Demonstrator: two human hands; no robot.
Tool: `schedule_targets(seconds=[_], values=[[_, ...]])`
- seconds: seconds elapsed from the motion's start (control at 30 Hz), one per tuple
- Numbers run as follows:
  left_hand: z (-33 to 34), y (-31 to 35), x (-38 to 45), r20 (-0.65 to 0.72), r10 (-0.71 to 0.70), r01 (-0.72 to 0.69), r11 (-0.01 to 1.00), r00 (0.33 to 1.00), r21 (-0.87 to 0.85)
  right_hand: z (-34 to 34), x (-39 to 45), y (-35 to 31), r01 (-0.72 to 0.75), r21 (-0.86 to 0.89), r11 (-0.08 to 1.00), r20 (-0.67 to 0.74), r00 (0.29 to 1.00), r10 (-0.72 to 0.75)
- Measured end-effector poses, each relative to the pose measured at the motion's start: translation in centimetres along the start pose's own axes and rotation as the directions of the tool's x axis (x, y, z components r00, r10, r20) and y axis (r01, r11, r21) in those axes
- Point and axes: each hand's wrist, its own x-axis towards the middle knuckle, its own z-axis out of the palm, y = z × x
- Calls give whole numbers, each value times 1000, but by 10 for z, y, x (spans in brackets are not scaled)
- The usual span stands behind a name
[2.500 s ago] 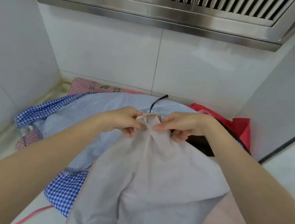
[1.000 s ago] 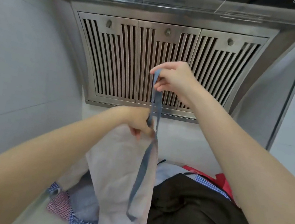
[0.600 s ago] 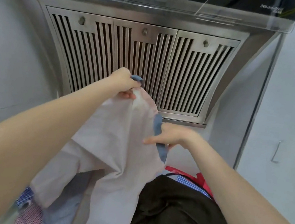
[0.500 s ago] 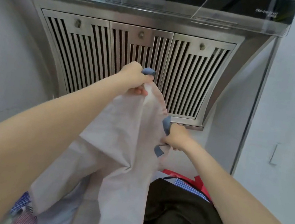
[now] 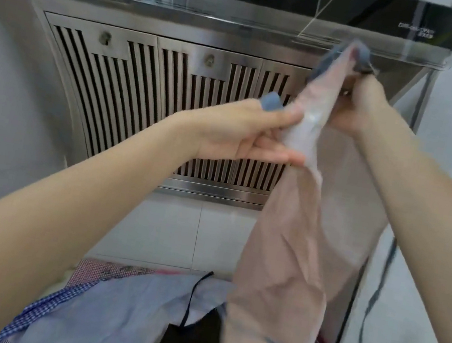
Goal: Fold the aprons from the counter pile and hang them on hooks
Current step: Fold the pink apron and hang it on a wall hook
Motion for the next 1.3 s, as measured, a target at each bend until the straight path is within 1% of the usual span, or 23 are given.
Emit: schedule_targets(seconds=[0.13,0.23,0.3,0.33,0.37,0.43,0.5,0.57,0.6,0.63,0.67,0.7,0.77,0.83,0.87,0.9,0.93,0.97,1.03,1.1,1.2,1.27,1.3], values=[[-61,-23,-28,-203,98,-170,911,974,-375,54,21,50,215,-217,952,240,957,-162],[-110,-91,-64,-394,-109,-121,849,913,-514,86,44,150,255,-533,807,439,898,7],[-130,-157,-93,-512,-366,25,831,777,-555,94,36,244,336,-766,549,502,845,184],[-134,-192,-106,-553,-486,114,811,677,-573,91,26,289,397,-820,412,538,781,317],[-135,-226,-122,-569,-587,188,772,576,-607,90,11,331,437,-830,346,556,690,464],[-135,-286,-152,-565,-712,276,692,418,-668,86,-22,390,384,-841,381,539,528,656],[-136,-332,-177,-602,-747,424,660,282,-620,77,-45,427,304,-850,429,525,426,737],[-136,-357,-191,-682,-714,670,585,157,-457,58,-58,444,311,-878,364,470,412,781],[-134,-365,-192,-715,-689,817,476,116,-327,41,-62,449,349,-895,278,413,412,812],[-133,-369,-189,-747,-656,925,340,105,-169,23,-63,451,383,-904,192,358,429,829],[-132,-373,-184,-768,-624,977,214,141,5,5,-65,451,410,-903,130,319,434,843],[-130,-379,-172,-754,-612,970,172,240,169,-18,-66,452,428,-900,83,287,439,852],[-114,-393,-151,-665,-569,871,237,483,430,-59,-76,451,410,-912,27,235,466,853],[-84,-410,-134,-408,-561,645,325,720,692,-99,-89,451,391,-920,-39,170,486,857],[-68,-420,-130,-235,-565,489,353,791,798,-116,-96,451,376,-924,-71,129,479,868],[-49,-429,-127,-66,-566,326,372,821,869,-134,-106,449,353,-928,-116,68,470,880],[-34,-436,-129,61,-581,206,382,812,901,-148,-116,447,341,-925,-165,13,464,886],[-22,-444,-133,161,-628,116,375,761,920,-161,-124,446,333,-919,-210,-36,458,888],[-5,-456,-143,234,-733,15,315,639,949,-180,-143,442,296,-917,-268,-114,448,887],[-5,-461,-150,172,-806,3,210,566,978,-184,-160,436,270,-931,-245,-113,425,898],[-13,-459,-152,43,-864,66,88,501,994,-175,-181,429,269,-956,-118,3,412,911],[-19,-455,-156,-7,-863,52,23,505,998,-165,-198,425,257,-966,-13,98,413,906],[-22,-456,-160,-22,-842,54,9,539,999,-160,-206,424,264,-964,23,135,416,899]])
